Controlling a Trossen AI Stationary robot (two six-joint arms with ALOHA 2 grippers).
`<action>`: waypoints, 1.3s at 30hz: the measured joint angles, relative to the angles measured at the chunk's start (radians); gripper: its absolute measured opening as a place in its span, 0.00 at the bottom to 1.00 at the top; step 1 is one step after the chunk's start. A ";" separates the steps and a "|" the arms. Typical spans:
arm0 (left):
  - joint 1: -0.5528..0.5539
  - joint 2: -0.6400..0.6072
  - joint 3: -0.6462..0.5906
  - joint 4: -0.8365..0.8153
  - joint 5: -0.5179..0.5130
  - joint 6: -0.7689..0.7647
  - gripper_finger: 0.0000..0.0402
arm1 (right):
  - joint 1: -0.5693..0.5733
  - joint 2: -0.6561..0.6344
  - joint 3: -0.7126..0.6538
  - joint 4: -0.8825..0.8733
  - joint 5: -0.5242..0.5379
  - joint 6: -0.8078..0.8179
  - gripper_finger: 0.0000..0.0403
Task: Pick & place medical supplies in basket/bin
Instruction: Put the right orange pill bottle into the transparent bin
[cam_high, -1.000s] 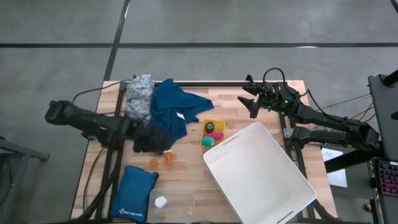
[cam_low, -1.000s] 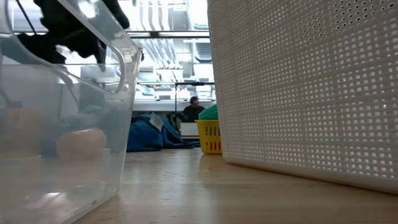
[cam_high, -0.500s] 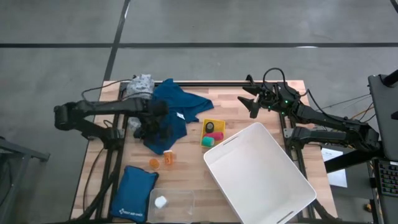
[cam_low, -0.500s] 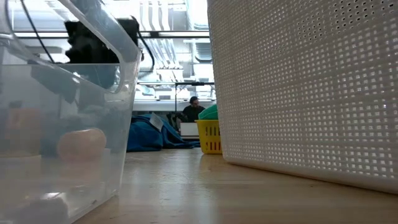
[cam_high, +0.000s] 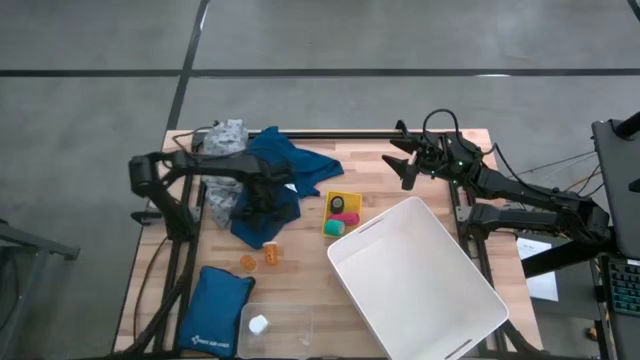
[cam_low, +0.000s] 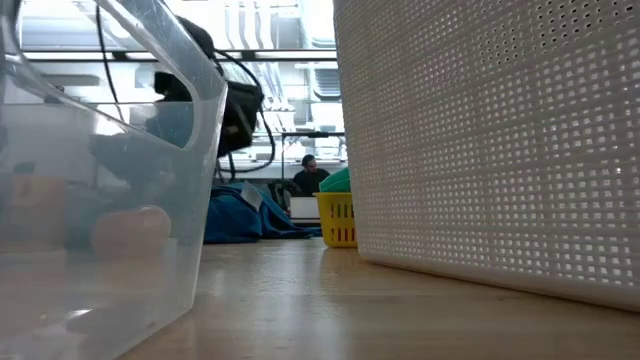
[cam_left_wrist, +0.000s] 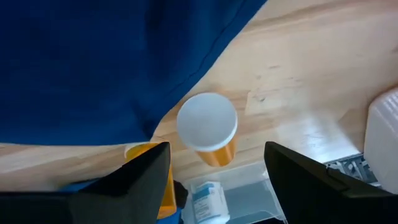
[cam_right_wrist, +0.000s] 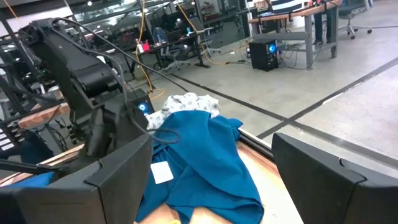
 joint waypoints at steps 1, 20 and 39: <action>0.000 0.016 0.007 -0.001 0.007 -0.001 0.66 | 0.000 0.000 0.000 0.000 0.000 0.000 0.81; -0.001 0.064 -0.030 0.040 0.123 -0.162 0.70 | 0.000 0.000 0.000 0.000 0.000 0.000 0.81; -0.032 0.064 -0.031 0.033 0.102 -0.271 0.79 | 0.000 0.001 0.000 0.000 0.000 0.000 0.81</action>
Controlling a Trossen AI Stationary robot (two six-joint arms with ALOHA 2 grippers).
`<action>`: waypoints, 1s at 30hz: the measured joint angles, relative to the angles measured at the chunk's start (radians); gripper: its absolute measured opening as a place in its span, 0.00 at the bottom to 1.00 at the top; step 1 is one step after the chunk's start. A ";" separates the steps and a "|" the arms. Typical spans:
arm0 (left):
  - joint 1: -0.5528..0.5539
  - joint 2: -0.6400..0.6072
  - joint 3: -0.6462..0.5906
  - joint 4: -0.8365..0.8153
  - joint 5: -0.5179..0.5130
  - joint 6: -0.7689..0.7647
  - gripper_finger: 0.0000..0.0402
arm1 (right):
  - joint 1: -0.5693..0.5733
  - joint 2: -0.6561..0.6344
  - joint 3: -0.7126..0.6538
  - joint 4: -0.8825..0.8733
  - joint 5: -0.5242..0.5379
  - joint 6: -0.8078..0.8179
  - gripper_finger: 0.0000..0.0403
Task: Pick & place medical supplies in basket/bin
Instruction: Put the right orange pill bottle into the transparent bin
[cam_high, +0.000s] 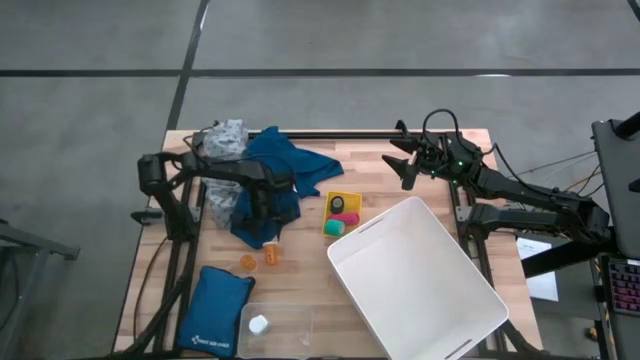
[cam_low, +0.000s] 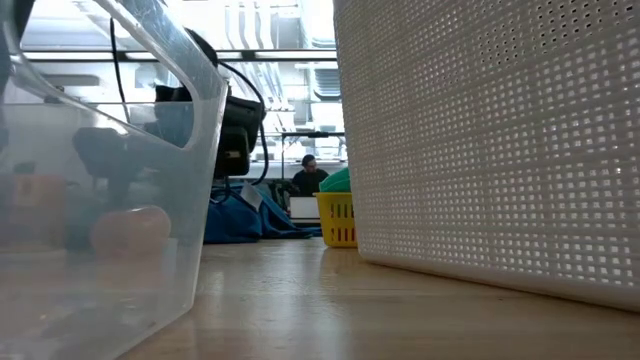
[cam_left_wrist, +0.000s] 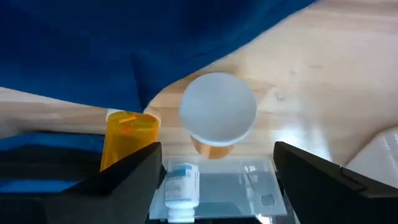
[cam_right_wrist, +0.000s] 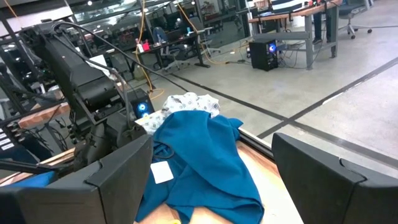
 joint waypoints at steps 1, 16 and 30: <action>-0.004 0.000 0.000 0.002 -0.015 -0.013 0.79 | 0.000 0.000 0.000 0.000 0.000 0.000 0.81; -0.059 0.001 0.000 0.049 -0.104 -0.139 0.79 | 0.000 0.000 0.000 0.000 0.000 0.000 0.81; -0.079 0.080 0.000 0.108 -0.083 -0.127 0.78 | 0.000 0.000 0.000 0.000 0.000 0.000 0.81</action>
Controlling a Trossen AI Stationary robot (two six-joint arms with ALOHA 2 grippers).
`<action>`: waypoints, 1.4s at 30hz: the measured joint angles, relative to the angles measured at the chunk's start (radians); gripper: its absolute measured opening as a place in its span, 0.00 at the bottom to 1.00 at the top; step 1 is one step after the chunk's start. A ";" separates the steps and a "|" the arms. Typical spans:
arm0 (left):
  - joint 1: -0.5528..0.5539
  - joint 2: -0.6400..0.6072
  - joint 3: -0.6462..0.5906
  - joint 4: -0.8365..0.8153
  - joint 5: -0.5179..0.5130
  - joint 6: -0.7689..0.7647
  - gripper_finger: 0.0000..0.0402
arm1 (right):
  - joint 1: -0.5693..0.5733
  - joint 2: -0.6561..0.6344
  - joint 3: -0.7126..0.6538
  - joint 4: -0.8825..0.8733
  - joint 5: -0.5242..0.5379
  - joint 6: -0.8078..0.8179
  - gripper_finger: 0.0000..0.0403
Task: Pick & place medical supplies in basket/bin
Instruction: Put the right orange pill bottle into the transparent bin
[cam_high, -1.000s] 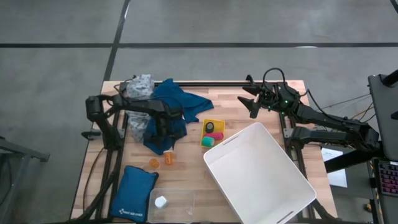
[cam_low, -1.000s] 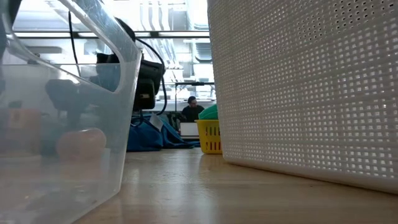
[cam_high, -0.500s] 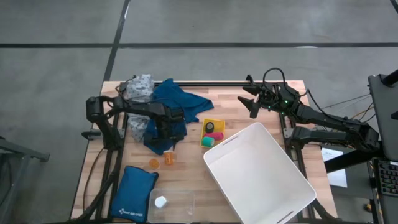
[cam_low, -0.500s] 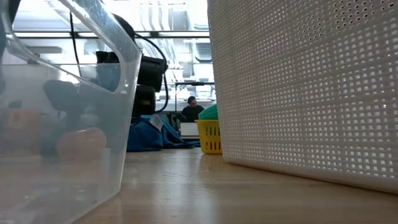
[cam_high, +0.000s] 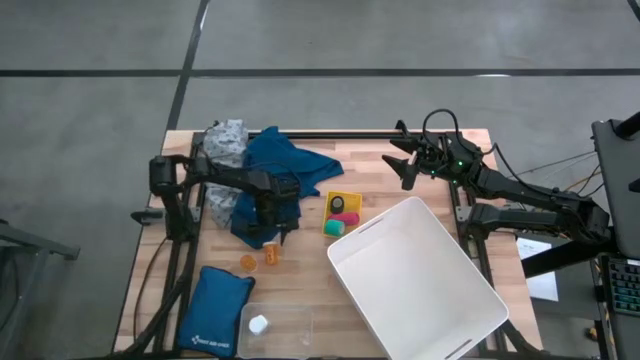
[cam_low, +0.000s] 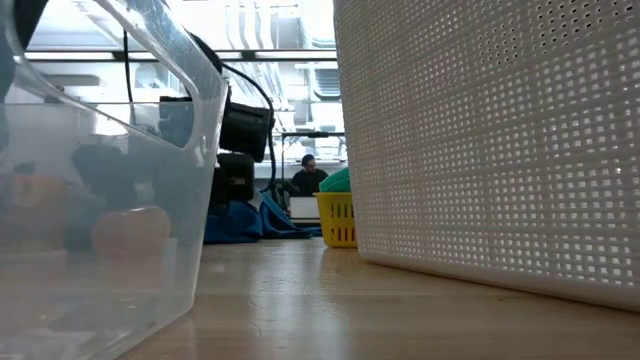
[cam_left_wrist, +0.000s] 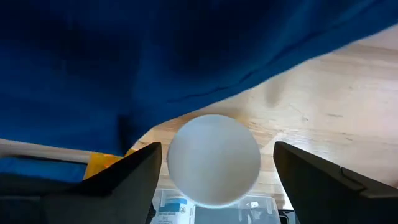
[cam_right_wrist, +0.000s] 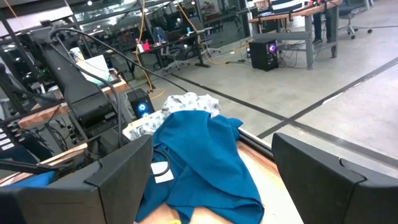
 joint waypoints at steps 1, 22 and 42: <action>0.000 0.003 0.000 0.000 0.000 0.003 0.78 | 0.000 0.000 0.000 0.000 0.000 0.000 0.81; 0.000 0.003 -0.002 -0.027 0.031 0.032 0.77 | 0.000 0.000 0.000 0.000 0.000 0.000 0.81; 0.000 0.002 -0.002 -0.021 0.033 0.035 0.54 | 0.000 -0.001 0.000 0.000 0.000 0.000 0.81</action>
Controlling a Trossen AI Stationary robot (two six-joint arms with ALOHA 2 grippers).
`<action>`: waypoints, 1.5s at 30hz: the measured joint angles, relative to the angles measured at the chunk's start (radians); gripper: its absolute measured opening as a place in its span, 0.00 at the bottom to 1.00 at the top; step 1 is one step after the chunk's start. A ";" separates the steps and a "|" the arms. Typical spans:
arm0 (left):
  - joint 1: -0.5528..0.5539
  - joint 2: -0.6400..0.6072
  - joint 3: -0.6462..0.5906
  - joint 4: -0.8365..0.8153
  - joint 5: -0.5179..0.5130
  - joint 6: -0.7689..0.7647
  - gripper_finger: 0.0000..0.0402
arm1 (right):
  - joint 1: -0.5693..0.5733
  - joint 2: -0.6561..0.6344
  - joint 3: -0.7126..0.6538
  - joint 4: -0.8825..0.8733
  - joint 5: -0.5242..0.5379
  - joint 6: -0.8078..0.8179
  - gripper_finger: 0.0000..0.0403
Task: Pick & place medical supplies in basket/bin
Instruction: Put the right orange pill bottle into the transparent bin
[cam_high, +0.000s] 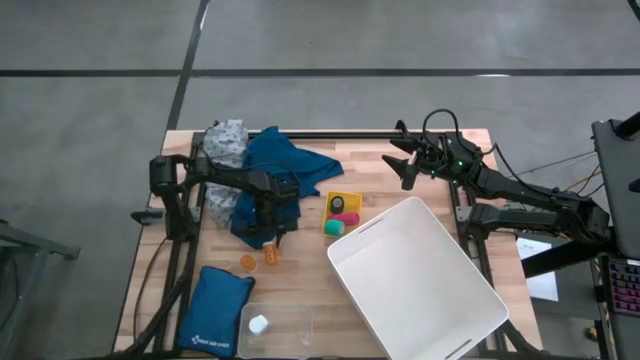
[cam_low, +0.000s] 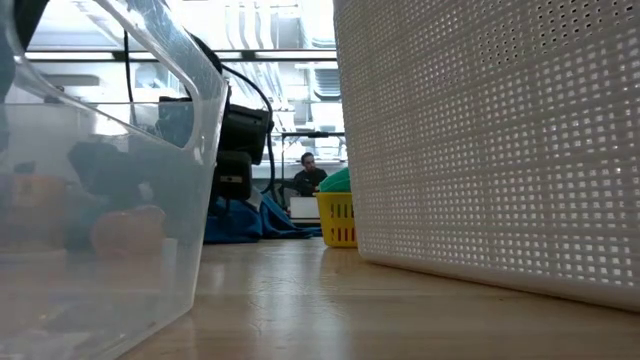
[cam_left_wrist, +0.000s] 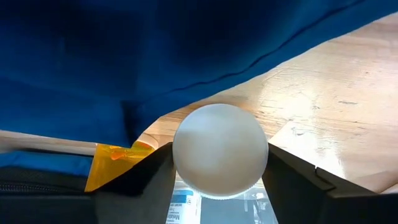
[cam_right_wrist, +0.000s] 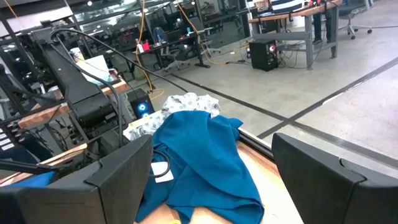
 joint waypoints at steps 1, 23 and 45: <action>0.000 0.000 0.000 0.001 0.000 0.000 0.54 | 0.000 0.000 0.000 0.000 0.000 0.000 0.81; 0.006 -0.119 0.009 -0.016 0.015 -0.002 0.53 | 0.000 0.000 0.000 0.000 0.000 0.000 0.81; -0.142 -0.659 0.009 -0.161 -0.564 -0.372 0.53 | 0.000 0.000 0.000 0.000 0.000 0.000 0.81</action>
